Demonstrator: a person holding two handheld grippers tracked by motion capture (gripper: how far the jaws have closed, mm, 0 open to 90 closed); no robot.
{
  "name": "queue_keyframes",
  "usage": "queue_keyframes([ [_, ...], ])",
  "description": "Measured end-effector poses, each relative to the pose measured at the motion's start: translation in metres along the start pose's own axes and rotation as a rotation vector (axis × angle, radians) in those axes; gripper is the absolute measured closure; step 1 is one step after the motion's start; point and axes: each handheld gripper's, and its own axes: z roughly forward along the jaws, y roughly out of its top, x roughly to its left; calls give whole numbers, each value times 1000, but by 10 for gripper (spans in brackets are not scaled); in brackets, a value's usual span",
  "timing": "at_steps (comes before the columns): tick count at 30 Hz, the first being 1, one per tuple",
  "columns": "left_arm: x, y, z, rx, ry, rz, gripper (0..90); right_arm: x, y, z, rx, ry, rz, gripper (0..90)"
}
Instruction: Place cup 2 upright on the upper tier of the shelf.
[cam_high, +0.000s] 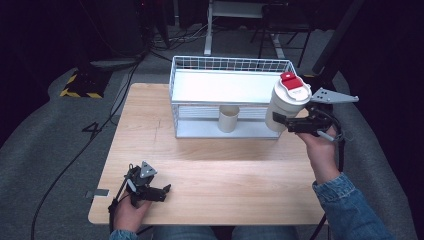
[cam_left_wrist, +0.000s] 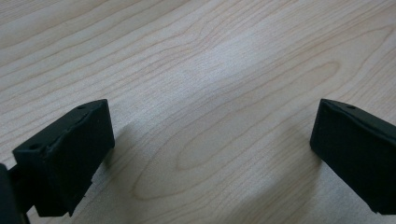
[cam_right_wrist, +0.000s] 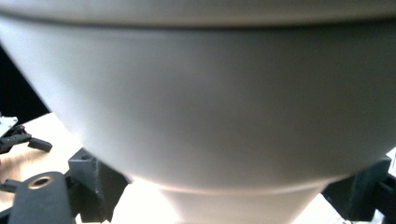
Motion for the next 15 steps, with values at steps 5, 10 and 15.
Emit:
queue_keyframes([
  [5,0,0,0,0,-1,0,3,-1,15,7,-21,15,5,149],
  [10,0,0,0,0,0,0,3,-1,29,16,-31,22,11,149],
  [15,0,0,0,0,0,1,3,-2,44,24,-41,14,4,149],
])
